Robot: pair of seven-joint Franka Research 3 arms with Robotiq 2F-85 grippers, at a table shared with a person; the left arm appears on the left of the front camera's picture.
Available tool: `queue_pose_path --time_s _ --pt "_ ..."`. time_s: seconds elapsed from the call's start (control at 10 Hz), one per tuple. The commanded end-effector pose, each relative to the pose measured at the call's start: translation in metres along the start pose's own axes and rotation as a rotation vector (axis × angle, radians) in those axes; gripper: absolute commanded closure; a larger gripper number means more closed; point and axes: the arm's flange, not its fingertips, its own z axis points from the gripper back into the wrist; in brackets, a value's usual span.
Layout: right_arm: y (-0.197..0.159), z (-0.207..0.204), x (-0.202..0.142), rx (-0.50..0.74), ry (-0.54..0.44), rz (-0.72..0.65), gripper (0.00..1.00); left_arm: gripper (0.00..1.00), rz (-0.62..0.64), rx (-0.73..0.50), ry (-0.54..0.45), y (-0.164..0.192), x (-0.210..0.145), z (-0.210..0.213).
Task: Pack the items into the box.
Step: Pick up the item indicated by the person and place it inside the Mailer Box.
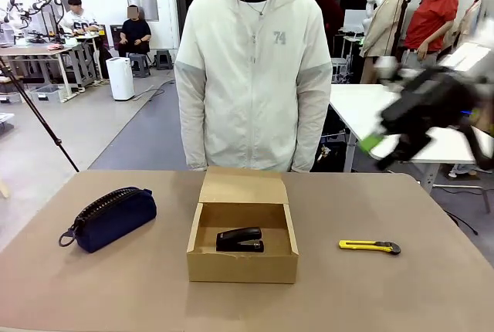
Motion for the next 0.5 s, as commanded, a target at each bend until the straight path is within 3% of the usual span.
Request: queue_pose_path --time_s 0.0,0.2,0.3,0.4 --pt "-0.050 0.039 -0.051 0.212 -0.344 -0.139 0.00 0.00 -0.016 -0.020 -0.005 0.000 0.000 0.001" --pt "-0.115 0.053 -0.106 0.404 -0.521 -0.156 0.00 0.00 -0.016 -0.020 -0.005 0.000 0.000 0.001" --pt "-0.138 0.044 -0.111 0.416 -0.516 -0.189 0.00 0.00 -0.016 -0.020 -0.005 0.000 0.000 0.001" --pt "-0.093 0.065 -0.100 0.291 -0.378 -0.204 0.00 0.00 -0.016 -0.020 -0.005 0.000 0.000 0.001"
